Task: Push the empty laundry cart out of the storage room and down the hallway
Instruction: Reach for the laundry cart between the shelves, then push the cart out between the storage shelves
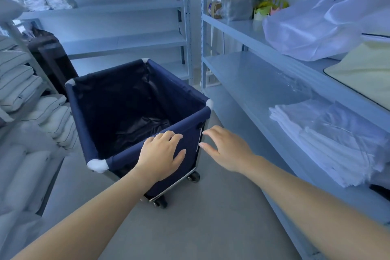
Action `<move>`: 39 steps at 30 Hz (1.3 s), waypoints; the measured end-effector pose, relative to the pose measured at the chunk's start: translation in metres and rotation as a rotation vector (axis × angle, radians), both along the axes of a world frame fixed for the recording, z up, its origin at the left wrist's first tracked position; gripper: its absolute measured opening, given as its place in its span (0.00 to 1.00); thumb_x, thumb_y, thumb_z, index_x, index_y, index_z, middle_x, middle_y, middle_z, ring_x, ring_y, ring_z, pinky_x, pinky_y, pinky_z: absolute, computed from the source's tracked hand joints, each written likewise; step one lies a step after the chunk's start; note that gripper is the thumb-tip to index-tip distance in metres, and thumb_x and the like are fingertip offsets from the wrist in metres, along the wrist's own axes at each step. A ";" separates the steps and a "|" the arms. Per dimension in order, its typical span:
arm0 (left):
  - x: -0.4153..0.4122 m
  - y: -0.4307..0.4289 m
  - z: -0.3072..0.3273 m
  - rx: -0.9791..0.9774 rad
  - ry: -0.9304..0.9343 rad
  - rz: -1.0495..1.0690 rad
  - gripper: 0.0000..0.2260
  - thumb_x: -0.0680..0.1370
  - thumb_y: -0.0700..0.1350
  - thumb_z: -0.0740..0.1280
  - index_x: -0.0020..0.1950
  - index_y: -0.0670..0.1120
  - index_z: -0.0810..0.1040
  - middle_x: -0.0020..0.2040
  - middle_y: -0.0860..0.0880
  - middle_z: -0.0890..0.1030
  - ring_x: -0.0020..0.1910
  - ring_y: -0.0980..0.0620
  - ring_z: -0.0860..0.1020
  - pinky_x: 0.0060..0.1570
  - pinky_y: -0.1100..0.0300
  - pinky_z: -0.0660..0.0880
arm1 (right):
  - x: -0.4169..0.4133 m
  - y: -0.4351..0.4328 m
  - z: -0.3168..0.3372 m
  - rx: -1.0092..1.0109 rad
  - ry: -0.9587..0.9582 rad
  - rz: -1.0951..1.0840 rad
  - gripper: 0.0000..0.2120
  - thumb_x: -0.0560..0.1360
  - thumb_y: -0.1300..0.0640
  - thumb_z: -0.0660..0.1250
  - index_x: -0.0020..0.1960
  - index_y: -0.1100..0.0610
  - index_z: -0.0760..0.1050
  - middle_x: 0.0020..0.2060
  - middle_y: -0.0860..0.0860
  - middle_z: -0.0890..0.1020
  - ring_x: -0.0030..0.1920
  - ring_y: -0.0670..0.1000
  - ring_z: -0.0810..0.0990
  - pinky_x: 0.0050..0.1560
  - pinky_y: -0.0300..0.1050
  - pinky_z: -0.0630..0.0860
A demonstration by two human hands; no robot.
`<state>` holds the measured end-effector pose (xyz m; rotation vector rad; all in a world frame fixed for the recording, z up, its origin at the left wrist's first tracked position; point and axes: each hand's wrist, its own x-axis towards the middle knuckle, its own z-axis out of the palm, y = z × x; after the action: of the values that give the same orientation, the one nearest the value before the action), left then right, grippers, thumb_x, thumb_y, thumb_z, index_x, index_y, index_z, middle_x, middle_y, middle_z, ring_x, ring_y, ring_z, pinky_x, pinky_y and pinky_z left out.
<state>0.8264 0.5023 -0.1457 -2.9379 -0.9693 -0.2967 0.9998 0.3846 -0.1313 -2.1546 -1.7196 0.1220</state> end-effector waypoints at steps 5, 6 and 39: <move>0.054 0.028 -0.023 -0.014 0.118 0.011 0.21 0.79 0.58 0.55 0.69 0.51 0.67 0.65 0.53 0.74 0.63 0.50 0.73 0.64 0.53 0.67 | 0.057 0.031 -0.013 -0.069 -0.008 0.046 0.22 0.80 0.42 0.53 0.67 0.53 0.67 0.63 0.49 0.73 0.60 0.52 0.74 0.51 0.47 0.71; 0.060 0.032 -0.027 -0.017 0.141 0.016 0.22 0.79 0.58 0.55 0.70 0.51 0.67 0.65 0.53 0.74 0.64 0.51 0.72 0.65 0.53 0.67 | 0.065 0.037 -0.017 -0.096 -0.014 0.062 0.22 0.80 0.42 0.53 0.68 0.53 0.66 0.64 0.49 0.73 0.61 0.52 0.73 0.51 0.47 0.71; 0.069 0.223 -0.144 -0.453 0.201 0.436 0.27 0.78 0.55 0.62 0.75 0.54 0.58 0.72 0.54 0.66 0.70 0.51 0.65 0.66 0.53 0.66 | 0.098 0.314 -0.149 -0.318 -0.082 0.434 0.24 0.76 0.42 0.62 0.67 0.55 0.67 0.63 0.49 0.72 0.63 0.52 0.70 0.60 0.49 0.69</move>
<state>0.8958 0.7256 -0.2892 -2.9118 -1.7904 0.2633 1.0978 0.6987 -0.2804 -1.9708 -2.3288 0.4553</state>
